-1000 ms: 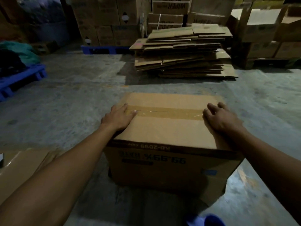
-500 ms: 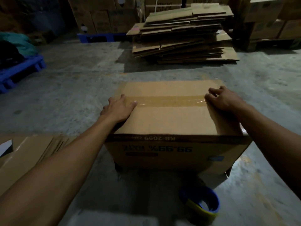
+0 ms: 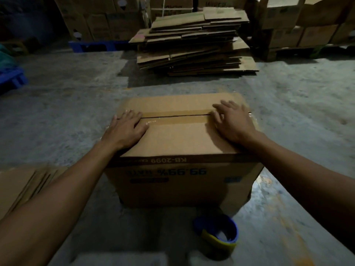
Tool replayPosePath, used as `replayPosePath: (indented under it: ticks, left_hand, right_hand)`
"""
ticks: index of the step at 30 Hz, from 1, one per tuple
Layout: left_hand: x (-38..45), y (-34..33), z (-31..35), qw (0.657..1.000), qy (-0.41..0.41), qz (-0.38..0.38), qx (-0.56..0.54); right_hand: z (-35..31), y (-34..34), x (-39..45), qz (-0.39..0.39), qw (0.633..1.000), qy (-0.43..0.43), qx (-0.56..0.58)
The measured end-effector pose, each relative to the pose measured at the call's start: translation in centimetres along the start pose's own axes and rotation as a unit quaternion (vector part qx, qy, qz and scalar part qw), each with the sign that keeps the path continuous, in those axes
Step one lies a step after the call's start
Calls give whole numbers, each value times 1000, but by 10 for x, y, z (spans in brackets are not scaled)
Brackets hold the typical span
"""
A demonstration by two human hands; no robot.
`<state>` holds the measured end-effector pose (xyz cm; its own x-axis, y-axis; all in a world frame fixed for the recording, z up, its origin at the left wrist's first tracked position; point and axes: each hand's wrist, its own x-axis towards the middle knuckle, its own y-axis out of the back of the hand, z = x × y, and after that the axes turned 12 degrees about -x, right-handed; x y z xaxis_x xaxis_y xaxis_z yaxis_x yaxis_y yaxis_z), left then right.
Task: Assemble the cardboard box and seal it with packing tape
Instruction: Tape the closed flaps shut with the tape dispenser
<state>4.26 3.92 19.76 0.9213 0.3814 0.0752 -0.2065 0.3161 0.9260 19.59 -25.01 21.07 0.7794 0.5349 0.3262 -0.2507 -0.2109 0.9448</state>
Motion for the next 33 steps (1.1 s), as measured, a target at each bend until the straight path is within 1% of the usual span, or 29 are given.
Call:
replayPosePath:
  ticks: [1,2,3,5,6,7,8,9,10,11,12,13,14,16,17,19,23,26,29,31,33]
  left_hand:
    - [-1,0,-1,1000,-2,-7,7]
    - [-1,1,-2,1000,-1,-11,17]
    - [-2,1,-2,1000,2,-13,25]
    - [-1,1,1,999,14,-11,35]
    - [0,1,5,999,21,-10,41]
    - [2,-1,8,999,28,-11,46]
    - [4,-3,11,998,33,-15,49]
    - [6,-4,12,998,38,-16,50]
    - [7,-6,13,998,43,-14,50]
    - [8,-8,13,998,45,-9,49]
    - [8,-9,12,998,46,-4,47]
    - [7,-9,11,998,45,0,44]
    - [6,-9,11,998,43,4,40]
    - [4,-10,12,999,43,9,31]
    - [4,-10,13,999,44,10,29]
    - [4,-9,14,999,45,10,29]
    - [3,-8,14,999,40,14,27]
    - [3,-8,15,999,37,13,26]
    - [3,-7,13,999,37,7,37]
    - [4,-5,12,998,32,5,49]
    - [3,-5,12,998,28,6,53]
  right_hand:
    - [-12,6,-13,69,995,68,33]
    - [-27,12,-28,129,979,143,69]
    - [-41,14,-45,160,957,219,99]
    - [-66,6,-87,168,913,350,125]
    - [-71,-7,-110,150,899,393,118]
    - [-71,-24,-133,113,896,417,104]
    - [-67,-40,-155,50,903,418,83]
    - [-59,-56,-174,-41,915,397,50]
    - [-49,-70,-190,-149,921,360,8]
    - [-37,-82,-202,-251,910,327,-36]
    - [-26,-92,-213,-336,886,312,-67]
    - [-19,-100,-221,-397,861,305,-86]
    - [-14,-104,-227,-432,846,299,-94]
    - [-11,-112,-237,-461,827,306,-101]
    - [-13,-114,-239,-472,823,300,-99]
    - [-17,-115,-240,-484,822,287,-89]
    - [-22,-109,-236,-480,826,284,-75]
    - [-22,-109,-226,-502,816,280,-64]
    - [-31,-107,-210,-532,816,224,-41]
    - [-42,-101,-194,-544,826,147,10]
    - [-55,-91,-177,-545,829,107,63]
